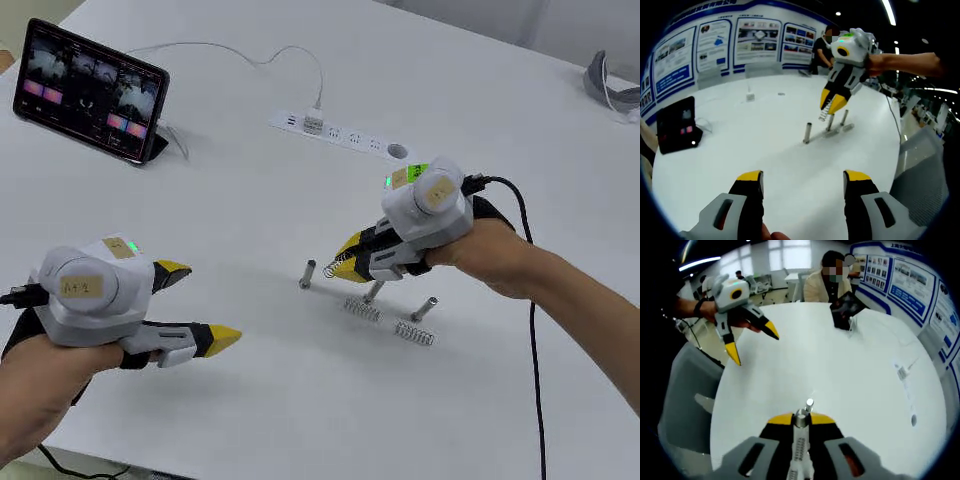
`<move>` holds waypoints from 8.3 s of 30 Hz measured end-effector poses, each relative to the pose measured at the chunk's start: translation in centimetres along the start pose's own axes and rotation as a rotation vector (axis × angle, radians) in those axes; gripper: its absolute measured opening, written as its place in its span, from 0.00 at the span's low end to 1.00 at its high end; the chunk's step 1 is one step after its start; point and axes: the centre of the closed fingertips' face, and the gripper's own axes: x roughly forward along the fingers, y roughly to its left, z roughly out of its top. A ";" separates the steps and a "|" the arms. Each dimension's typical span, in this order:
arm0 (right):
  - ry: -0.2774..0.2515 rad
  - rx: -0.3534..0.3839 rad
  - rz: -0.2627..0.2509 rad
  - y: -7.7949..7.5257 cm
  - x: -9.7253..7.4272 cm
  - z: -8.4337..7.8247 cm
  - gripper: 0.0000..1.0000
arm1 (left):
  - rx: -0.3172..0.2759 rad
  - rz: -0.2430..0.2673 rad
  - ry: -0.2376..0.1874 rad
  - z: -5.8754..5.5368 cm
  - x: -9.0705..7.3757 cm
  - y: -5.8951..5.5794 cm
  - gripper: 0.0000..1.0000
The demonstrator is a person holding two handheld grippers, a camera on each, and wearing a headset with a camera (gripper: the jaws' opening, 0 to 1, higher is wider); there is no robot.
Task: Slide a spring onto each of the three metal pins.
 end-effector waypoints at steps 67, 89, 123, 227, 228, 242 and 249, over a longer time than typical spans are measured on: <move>0.139 -0.090 0.032 -1.0 6.0 -1.4 0.13 | -0.008 -0.010 0.006 -0.5 -1.6 -0.6 0.64; 0.121 -0.029 -0.007 -1.2 5.9 -2.2 0.32 | 0.002 -0.019 0.022 -0.7 -1.4 -0.4 0.64; -0.212 0.316 -0.139 -1.4 1.4 -0.3 0.53 | 0.019 -0.010 0.010 0.4 -1.7 -0.5 0.64; -0.401 0.736 -0.415 7.8 -9.2 -12.6 0.82 | 0.214 -0.205 0.018 6.4 5.3 -7.2 0.71; -0.400 0.738 -0.415 7.9 -9.2 -12.8 0.82 | 0.219 -0.212 0.020 6.4 5.5 -7.5 0.71; -0.413 0.765 -0.439 8.0 -10.2 -13.8 0.82 | 0.326 -0.285 0.076 6.4 8.5 -9.9 0.70; -0.409 0.777 -0.427 8.6 -9.9 -14.1 0.82 | 0.374 -0.325 0.109 5.7 9.9 -10.7 0.69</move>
